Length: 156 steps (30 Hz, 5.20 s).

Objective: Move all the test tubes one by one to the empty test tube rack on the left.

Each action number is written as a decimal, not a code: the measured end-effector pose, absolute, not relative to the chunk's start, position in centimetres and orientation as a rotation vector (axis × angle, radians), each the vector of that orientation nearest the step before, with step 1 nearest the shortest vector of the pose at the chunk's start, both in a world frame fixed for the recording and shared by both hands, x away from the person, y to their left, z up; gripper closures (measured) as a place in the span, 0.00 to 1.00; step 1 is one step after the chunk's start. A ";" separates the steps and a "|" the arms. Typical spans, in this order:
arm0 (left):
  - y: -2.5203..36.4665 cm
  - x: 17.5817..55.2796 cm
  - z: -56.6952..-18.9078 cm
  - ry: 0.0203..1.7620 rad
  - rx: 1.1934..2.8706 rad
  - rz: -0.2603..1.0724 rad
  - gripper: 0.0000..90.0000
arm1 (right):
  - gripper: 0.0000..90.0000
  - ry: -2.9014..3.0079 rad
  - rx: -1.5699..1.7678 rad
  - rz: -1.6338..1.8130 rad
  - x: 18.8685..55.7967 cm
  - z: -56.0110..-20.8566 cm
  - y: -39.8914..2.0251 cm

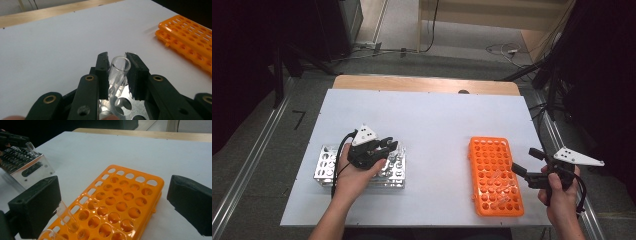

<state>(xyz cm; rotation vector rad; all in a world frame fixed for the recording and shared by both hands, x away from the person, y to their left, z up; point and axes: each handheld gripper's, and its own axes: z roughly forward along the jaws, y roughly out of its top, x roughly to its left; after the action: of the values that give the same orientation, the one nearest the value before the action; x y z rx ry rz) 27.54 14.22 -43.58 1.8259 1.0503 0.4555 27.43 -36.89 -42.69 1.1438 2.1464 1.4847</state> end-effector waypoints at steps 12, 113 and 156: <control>15.2 27.1 -43.6 1.074 1.791 0.400 0.68 | 0.04 2.218 1.059 1.485 27.2 -42.6 -35.9; 13.5 23.7 -40.3 0.909 1.698 0.352 0.00 | 0.82 2.304 1.033 1.433 26.1 -39.7 -35.3; 11.2 22.9 -39.9 0.846 1.717 0.307 0.00 | 0.82 2.401 0.819 1.549 26.9 -37.9 -25.4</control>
<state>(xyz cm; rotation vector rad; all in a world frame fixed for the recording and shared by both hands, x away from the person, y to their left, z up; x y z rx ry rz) 22.95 11.24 -39.89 1.7166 0.8455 0.3071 26.88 -25.41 -37.94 0.8186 2.4013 1.5490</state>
